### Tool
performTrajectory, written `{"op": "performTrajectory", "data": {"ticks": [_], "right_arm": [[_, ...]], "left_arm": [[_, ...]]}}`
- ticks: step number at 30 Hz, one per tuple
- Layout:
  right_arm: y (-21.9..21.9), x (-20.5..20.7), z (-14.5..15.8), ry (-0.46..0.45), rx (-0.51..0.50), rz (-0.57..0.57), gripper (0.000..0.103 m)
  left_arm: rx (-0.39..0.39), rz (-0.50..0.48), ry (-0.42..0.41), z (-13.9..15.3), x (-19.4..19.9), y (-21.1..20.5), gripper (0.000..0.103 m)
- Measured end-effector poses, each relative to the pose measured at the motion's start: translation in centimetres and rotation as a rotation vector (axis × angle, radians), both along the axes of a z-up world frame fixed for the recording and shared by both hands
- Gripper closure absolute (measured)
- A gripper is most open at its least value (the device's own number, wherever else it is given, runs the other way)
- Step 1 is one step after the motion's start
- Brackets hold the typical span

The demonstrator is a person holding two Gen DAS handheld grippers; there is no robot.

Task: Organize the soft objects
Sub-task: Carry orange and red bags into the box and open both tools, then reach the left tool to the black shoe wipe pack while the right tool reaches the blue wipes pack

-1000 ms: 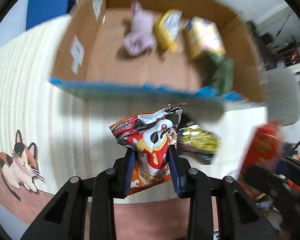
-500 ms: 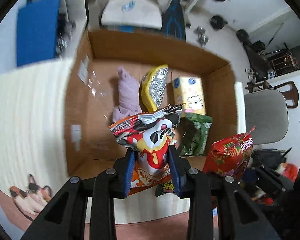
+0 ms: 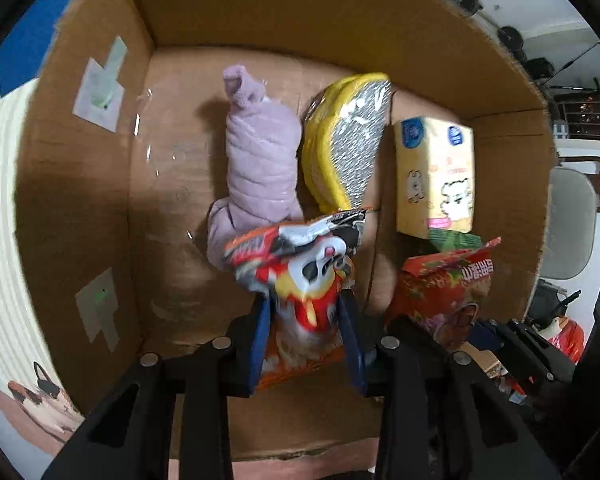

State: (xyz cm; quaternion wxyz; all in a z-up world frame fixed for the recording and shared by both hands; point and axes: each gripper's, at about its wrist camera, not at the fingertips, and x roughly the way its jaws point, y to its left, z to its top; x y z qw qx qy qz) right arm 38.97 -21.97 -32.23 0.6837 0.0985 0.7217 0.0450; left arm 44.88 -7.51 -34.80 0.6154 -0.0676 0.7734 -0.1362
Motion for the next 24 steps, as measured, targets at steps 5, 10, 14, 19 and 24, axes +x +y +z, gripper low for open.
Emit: {"op": "performTrajectory", "data": {"ticks": [5,10,14,19,24], "right_arm": [[1.0,0.0,-0.5,0.015,-0.048,0.041,0.017],[1.3,-0.3,0.7,0.008,-0.077,0.036,0.014],[1.2,-0.3,1.7,-0.010,-0.114,0.032,0.000],[0.6,-1.6,3.0,-0.037,-0.148,0.007,0.000],[0.4,-3.6,5.3,-0.085,-0.148,-0.038,0.000]], "left_arm": [[0.058,-0.048,-0.031,0.3,-0.2,-0.6,0.036],[0.077,-0.066,-0.082,2.0,-0.8,-0.4,0.016],[0.121,-0.066,-0.149,3.9,-1.7,0.3,0.004],[0.140,-0.040,-0.222,6.8,-3.5,1.7,0.003],[0.147,-0.025,-0.303,10.1,-5.2,2.3,0.002]]}}
